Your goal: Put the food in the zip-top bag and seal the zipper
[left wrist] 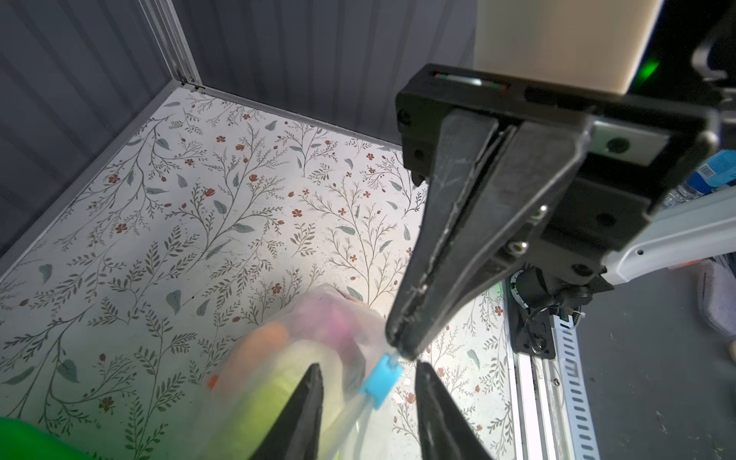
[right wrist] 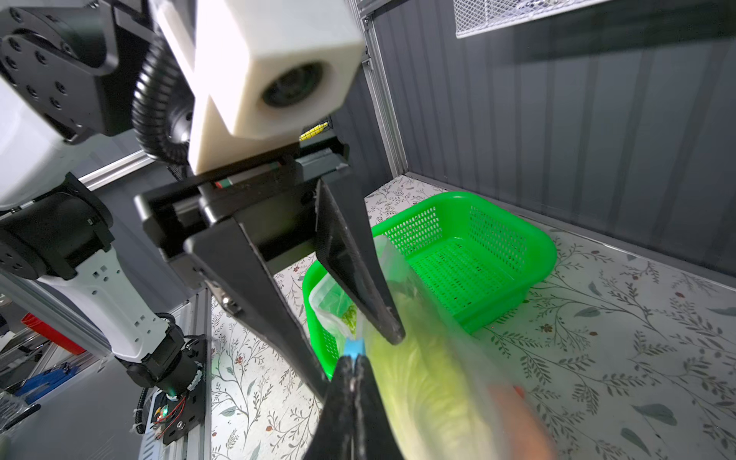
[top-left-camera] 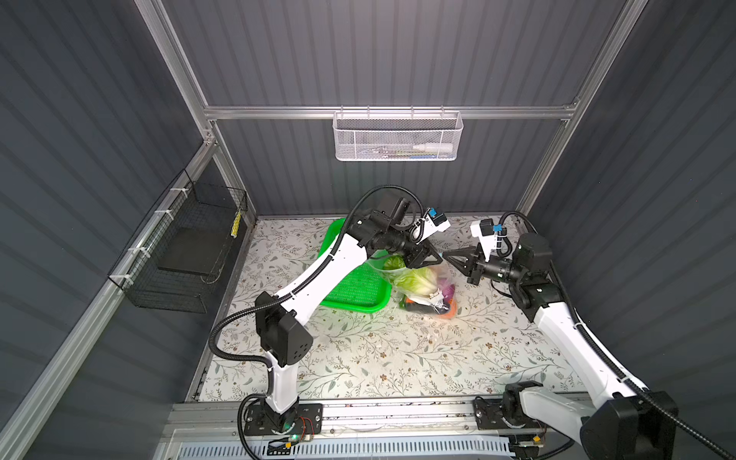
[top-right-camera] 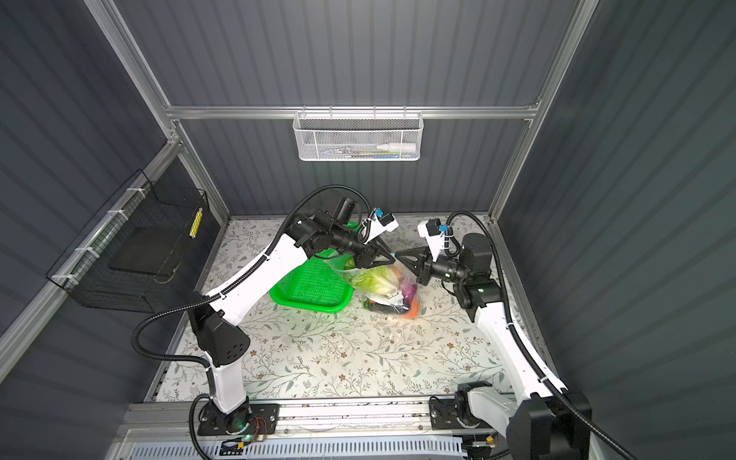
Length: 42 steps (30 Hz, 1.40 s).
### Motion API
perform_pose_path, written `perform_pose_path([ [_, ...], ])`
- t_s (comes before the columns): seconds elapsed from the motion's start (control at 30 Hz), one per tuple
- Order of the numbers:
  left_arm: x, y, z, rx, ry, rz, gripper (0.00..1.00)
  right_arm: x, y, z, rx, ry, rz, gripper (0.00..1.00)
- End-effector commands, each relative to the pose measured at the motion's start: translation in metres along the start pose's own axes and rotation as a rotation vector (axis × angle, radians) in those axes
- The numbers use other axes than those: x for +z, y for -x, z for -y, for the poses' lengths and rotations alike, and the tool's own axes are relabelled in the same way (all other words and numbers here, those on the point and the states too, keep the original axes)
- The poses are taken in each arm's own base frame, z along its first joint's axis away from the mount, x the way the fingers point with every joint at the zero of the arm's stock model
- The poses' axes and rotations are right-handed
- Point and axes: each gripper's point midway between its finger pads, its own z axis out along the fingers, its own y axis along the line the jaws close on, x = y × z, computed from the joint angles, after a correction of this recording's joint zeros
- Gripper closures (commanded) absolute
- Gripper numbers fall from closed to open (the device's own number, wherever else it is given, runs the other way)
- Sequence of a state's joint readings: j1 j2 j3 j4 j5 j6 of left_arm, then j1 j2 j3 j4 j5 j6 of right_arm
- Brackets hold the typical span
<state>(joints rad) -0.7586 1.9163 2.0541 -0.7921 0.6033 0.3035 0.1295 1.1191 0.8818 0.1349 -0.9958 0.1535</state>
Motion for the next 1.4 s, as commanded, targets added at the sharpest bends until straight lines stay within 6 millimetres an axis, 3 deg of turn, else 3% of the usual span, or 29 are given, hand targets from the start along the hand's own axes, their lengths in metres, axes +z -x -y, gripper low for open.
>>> perform_pose_path([
  [0.0, -0.003, -0.002, 0.007, -0.021, -0.025, -0.001, 0.63, 0.003, 0.004, 0.001, -0.015, 0.031, 0.012, 1.00],
  [0.13, -0.002, -0.004, 0.004, -0.043, -0.012, -0.015, 0.70, 0.003, 0.004, 0.002, -0.013, 0.030, 0.011, 1.00],
  [0.33, -0.001, 0.001, 0.001, -0.035, 0.000, -0.003, 0.71, 0.004, 0.001, 0.005, -0.007, 0.022, 0.000, 1.00],
  [0.5, 0.000, -0.001, -0.001, -0.032, 0.004, -0.014, 0.80, 0.004, -0.001, 0.005, -0.006, 0.016, -0.007, 1.00],
  [0.73, 0.004, 0.001, -0.007, -0.029, 0.017, -0.015, 0.83, 0.004, -0.005, 0.007, -0.010, 0.011, -0.021, 1.00],
  [1.0, 0.002, -0.005, -0.009, -0.042, 0.039, -0.039, 1.00, 0.001, -0.011, 0.008, -0.006, -0.017, -0.032, 1.00],
  [1.37, -0.004, -0.027, -0.009, -0.087, 0.088, -0.088, 1.00, -0.005, -0.010, 0.018, 0.012, -0.056, -0.002, 1.00],
])
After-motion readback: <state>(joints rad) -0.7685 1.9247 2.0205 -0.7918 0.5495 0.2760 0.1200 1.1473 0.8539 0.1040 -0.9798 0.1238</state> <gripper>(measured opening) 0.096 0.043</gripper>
